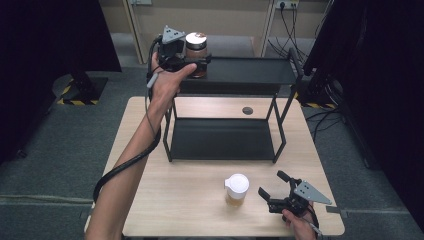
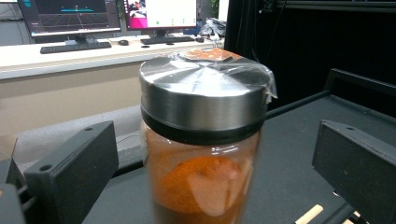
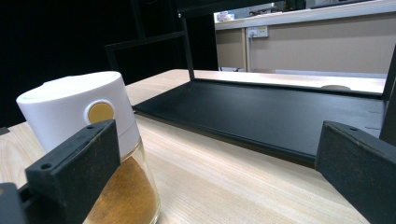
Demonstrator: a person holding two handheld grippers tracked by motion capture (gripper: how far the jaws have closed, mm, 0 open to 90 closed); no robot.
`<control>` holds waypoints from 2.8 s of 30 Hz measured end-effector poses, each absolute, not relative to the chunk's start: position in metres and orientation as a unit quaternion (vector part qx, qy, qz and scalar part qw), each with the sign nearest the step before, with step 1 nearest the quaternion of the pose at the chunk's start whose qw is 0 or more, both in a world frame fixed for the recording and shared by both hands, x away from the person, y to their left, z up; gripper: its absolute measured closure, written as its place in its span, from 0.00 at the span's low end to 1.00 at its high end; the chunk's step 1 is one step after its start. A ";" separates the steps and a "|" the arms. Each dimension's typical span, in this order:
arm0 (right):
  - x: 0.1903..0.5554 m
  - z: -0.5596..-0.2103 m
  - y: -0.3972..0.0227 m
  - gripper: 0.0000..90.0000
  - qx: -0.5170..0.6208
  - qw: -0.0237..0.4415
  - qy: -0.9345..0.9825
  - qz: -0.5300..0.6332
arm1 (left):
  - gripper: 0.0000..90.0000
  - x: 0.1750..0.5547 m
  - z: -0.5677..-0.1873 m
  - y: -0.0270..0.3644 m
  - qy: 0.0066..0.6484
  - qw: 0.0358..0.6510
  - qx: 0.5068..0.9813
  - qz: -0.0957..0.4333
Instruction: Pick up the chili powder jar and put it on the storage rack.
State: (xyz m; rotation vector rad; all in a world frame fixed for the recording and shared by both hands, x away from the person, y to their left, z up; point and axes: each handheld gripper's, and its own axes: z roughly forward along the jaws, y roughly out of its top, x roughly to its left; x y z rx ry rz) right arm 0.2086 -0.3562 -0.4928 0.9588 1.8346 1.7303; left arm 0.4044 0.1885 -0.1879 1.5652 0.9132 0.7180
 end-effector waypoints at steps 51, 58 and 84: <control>0.208 -0.492 -0.355 0.01 0.347 0.220 0.664 0.625 | 0.00 0.327 -0.258 0.205 0.303 0.622 0.670 0.268; 0.208 -0.493 -0.355 0.01 0.346 0.220 0.664 0.625 | 0.00 0.319 -0.271 0.206 0.293 0.632 0.669 0.259; 0.208 -0.493 -0.355 0.01 0.346 0.220 0.663 0.626 | 0.00 0.285 -0.321 0.207 0.258 0.643 0.680 0.239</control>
